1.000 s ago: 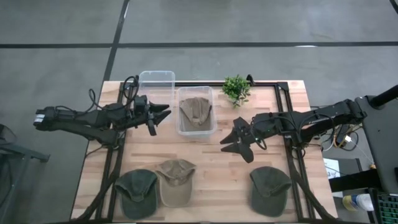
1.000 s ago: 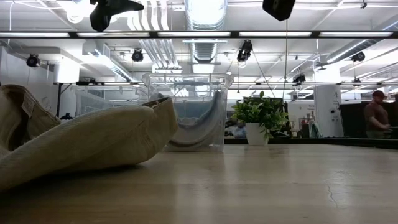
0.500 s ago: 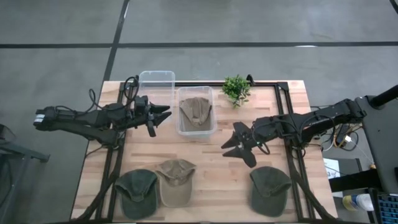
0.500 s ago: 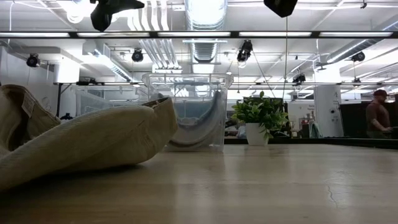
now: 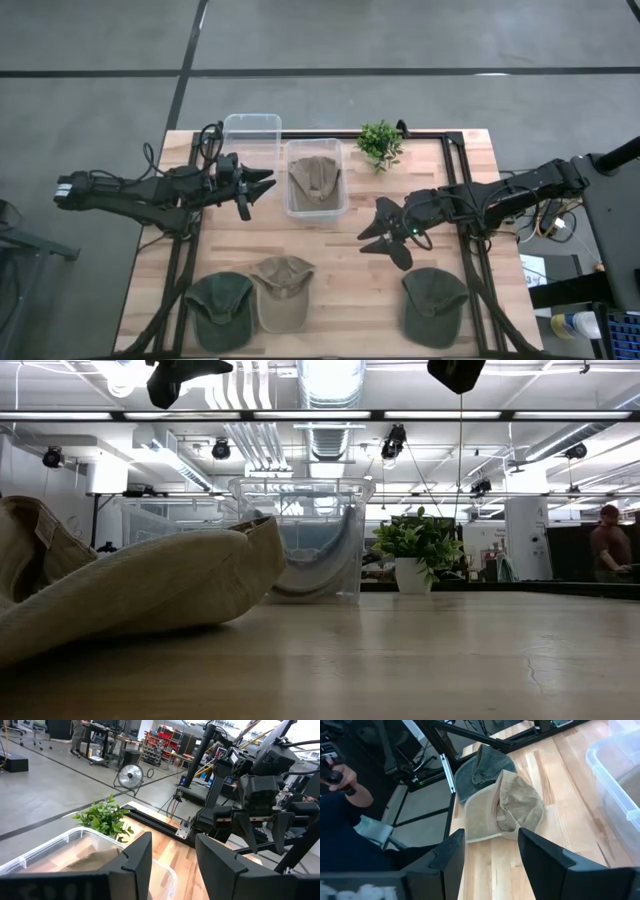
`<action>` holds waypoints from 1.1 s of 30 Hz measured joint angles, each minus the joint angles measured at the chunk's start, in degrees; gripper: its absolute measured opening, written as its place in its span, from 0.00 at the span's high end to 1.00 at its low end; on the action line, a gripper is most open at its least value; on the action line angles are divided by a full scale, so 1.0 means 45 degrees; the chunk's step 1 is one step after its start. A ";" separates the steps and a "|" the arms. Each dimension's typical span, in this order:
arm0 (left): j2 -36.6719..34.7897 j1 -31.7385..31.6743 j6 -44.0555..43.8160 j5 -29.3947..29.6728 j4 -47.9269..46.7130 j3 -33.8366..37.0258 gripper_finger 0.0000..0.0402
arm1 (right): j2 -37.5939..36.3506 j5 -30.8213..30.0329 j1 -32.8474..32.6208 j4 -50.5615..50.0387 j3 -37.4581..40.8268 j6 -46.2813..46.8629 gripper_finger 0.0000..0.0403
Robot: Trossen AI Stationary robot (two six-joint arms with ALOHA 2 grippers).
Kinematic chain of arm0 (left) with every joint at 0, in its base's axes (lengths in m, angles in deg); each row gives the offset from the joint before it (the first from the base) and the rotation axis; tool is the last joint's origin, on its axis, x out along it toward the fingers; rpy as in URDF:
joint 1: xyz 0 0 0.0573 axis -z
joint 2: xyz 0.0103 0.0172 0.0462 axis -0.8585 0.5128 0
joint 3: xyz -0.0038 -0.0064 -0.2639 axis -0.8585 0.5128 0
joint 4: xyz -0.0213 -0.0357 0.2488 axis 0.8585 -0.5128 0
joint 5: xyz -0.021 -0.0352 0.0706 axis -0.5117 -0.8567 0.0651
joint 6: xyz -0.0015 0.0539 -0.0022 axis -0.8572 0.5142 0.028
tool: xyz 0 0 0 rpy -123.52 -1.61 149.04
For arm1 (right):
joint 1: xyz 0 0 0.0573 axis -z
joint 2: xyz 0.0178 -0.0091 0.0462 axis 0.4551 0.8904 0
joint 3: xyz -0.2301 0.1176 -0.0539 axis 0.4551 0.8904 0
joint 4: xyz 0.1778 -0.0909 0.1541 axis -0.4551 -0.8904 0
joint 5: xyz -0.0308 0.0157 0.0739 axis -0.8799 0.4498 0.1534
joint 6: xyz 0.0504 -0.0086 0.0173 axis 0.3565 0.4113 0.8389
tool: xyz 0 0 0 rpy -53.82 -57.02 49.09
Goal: Pick & Place hat
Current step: Put the brown cap into the right transparent bin
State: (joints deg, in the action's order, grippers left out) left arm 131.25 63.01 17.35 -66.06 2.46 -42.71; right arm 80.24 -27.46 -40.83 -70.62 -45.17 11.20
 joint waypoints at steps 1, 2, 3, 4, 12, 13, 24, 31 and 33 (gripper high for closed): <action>0.0000 0.0000 0.0037 0.0005 -0.0003 0.0000 0.64 | 0.0000 0.0001 0.0000 0.0001 0.0000 -0.0042 0.56; 0.0000 0.0000 0.0060 0.0005 0.0000 0.0000 0.64 | 0.0000 0.0001 0.0000 -0.0003 0.0000 -0.0077 0.56; 0.0000 0.0000 0.0060 0.0005 -0.0005 0.0000 0.64 | 0.0000 0.0004 0.0000 0.0001 0.0000 -0.0128 0.56; 0.0000 0.0000 0.0060 0.0000 0.0000 0.0000 0.64 | 0.0000 0.0005 0.0003 0.0000 0.0000 -0.0194 0.56; -0.0005 0.0000 0.0055 0.0004 0.0000 0.0000 0.64 | 0.0000 0.0005 -0.0004 -0.0017 0.0000 -0.0264 0.56; -0.0005 0.0000 0.0055 0.0005 0.0000 0.0000 0.64 | 0.0000 0.0005 -0.0019 -0.0039 0.0000 -0.0264 0.56; -0.0005 0.0000 0.0050 0.0005 0.0000 0.0000 0.64 | 0.0000 0.0005 -0.0024 -0.0038 0.0019 -0.0234 0.56; -0.0005 0.0000 0.0050 0.0000 -0.0005 0.0000 0.64 | 0.0000 0.0005 -0.0063 -0.0043 0.0097 -0.0225 0.56; -0.0005 0.0000 0.0050 0.0005 -0.0005 0.0000 0.64 | 0.0000 0.0002 -0.0078 -0.0039 0.0125 -0.0230 0.56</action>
State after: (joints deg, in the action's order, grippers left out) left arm 131.23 63.01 17.58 -66.04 2.44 -42.71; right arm 80.24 -27.45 -41.18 -70.80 -44.60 10.17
